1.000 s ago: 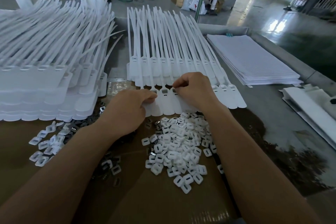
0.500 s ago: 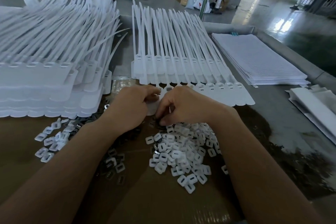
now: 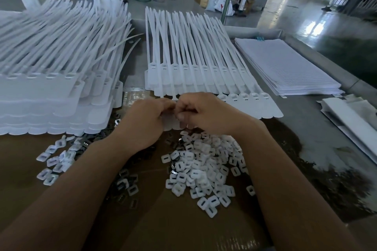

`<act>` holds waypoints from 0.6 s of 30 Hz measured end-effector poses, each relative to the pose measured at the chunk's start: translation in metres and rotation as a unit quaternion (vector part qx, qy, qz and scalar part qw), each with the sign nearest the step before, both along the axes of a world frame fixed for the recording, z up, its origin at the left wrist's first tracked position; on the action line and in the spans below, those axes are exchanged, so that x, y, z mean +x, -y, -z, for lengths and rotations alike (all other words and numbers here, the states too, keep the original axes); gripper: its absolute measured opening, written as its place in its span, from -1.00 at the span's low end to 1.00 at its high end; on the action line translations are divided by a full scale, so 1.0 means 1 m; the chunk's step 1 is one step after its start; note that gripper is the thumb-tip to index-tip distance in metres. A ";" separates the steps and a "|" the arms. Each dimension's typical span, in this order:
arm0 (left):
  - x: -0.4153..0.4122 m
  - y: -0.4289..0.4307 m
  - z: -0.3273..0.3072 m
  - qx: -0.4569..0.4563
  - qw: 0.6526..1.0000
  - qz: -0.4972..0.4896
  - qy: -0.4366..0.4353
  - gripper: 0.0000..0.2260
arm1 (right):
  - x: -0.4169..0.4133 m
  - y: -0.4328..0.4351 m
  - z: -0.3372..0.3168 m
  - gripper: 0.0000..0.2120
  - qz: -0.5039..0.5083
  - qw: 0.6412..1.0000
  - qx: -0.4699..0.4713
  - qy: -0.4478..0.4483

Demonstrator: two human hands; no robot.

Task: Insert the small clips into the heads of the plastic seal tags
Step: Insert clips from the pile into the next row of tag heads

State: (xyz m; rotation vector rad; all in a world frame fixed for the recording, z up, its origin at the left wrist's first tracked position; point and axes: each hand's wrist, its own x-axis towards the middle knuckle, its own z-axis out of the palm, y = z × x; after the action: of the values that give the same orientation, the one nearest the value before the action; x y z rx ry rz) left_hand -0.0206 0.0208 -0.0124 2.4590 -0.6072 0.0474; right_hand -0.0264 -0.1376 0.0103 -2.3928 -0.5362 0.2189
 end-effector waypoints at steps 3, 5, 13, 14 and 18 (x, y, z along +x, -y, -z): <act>0.002 0.000 0.003 0.006 1.000 -0.019 0.002 -0.47 | 0.001 0.006 -0.003 -0.81 0.048 0.998 0.043 0.021; 0.003 0.001 0.004 -0.003 1.000 -0.025 -0.010 -0.46 | 0.005 0.015 -0.005 -0.82 0.094 0.993 0.067 0.033; 0.004 0.000 0.007 -0.045 0.998 -0.032 -0.041 -0.47 | 0.019 0.046 0.003 -0.82 0.258 0.956 0.111 0.088; 0.004 0.000 0.008 -0.042 0.998 -0.031 -0.038 -0.48 | 0.020 0.048 0.004 -0.81 0.270 0.951 0.119 0.087; 0.005 0.000 0.008 -0.040 0.998 -0.026 -0.032 -0.49 | 0.024 0.053 0.009 -0.86 0.299 0.946 0.109 0.067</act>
State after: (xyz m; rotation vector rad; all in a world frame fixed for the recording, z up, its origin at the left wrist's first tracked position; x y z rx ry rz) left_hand -0.0160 0.0205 -0.0202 2.3899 -0.5032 0.0128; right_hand -0.0019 -0.1905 0.0012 -2.2418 0.1212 -0.2593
